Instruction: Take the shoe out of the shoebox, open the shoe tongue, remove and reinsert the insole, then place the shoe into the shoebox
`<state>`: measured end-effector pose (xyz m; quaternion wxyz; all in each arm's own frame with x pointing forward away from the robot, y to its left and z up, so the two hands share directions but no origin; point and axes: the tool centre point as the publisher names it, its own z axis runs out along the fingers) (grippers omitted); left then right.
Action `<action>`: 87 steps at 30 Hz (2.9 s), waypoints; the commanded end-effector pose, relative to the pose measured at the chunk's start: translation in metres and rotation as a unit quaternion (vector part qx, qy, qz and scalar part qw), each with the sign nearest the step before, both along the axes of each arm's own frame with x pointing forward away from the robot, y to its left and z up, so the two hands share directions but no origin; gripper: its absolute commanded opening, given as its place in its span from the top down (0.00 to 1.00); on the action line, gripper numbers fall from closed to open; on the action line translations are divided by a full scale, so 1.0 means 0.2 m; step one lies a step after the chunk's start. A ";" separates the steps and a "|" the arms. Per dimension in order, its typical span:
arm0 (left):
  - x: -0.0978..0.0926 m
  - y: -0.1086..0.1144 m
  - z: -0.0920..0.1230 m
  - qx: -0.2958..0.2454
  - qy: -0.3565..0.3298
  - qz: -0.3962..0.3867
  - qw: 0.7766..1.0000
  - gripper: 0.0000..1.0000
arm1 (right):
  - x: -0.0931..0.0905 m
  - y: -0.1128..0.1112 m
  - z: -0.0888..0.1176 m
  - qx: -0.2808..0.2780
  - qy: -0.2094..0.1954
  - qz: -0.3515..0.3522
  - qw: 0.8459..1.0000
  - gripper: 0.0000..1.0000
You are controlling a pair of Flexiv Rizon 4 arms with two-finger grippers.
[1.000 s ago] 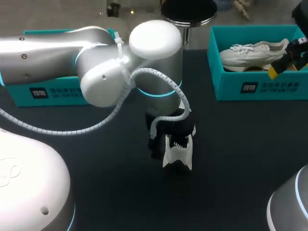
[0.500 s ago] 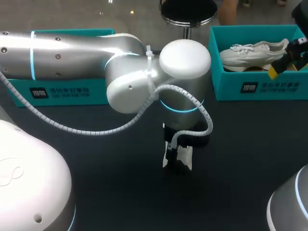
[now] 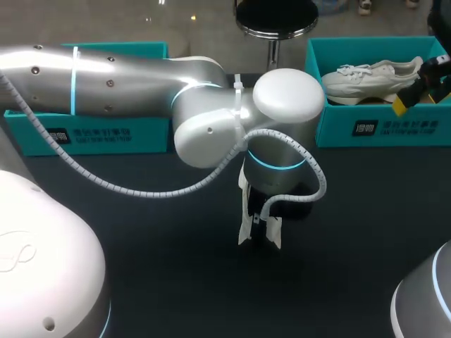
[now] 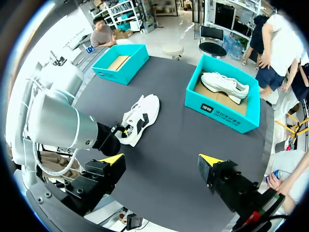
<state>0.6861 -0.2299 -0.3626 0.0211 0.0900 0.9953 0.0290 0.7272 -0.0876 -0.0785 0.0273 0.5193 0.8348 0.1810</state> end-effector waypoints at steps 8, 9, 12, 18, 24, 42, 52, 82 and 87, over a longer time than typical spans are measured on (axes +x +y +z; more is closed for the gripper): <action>0.01 -0.01 -0.01 -0.005 -0.008 0.014 1.000 0.15 | 0.01 0.00 0.00 -0.001 0.002 0.000 1.000 0.00; 0.01 -0.01 -0.01 -0.005 -0.009 0.015 1.000 0.34 | 0.01 0.00 0.00 -0.001 0.002 0.000 1.000 0.00; 0.02 -0.01 -0.01 -0.006 -0.012 0.016 1.000 0.73 | 0.01 0.00 0.00 -0.001 0.002 0.000 1.000 0.00; 0.02 -0.02 -0.03 -0.006 -0.014 0.019 1.000 1.00 | 0.01 0.00 0.00 -0.001 0.002 0.000 1.000 0.00; 0.02 -0.02 -0.04 -0.007 -0.008 0.016 1.000 1.00 | 0.01 0.00 0.00 -0.001 0.002 0.000 1.000 0.00; -0.02 0.07 0.20 -0.032 0.008 -0.002 0.999 1.00 | 0.01 0.00 0.00 -0.001 0.002 0.000 1.000 0.00; 0.00 0.13 0.42 -0.049 -0.015 0.000 0.999 1.00 | 0.01 0.00 0.00 -0.001 0.002 0.000 1.000 0.00; 0.04 0.14 0.66 -0.074 -0.041 -0.013 0.996 1.00 | 0.01 0.00 0.00 -0.001 0.002 0.000 1.000 0.00; 0.04 0.14 0.66 -0.074 -0.041 -0.013 0.996 1.00 | 0.01 0.00 0.00 -0.001 0.002 0.000 1.000 0.00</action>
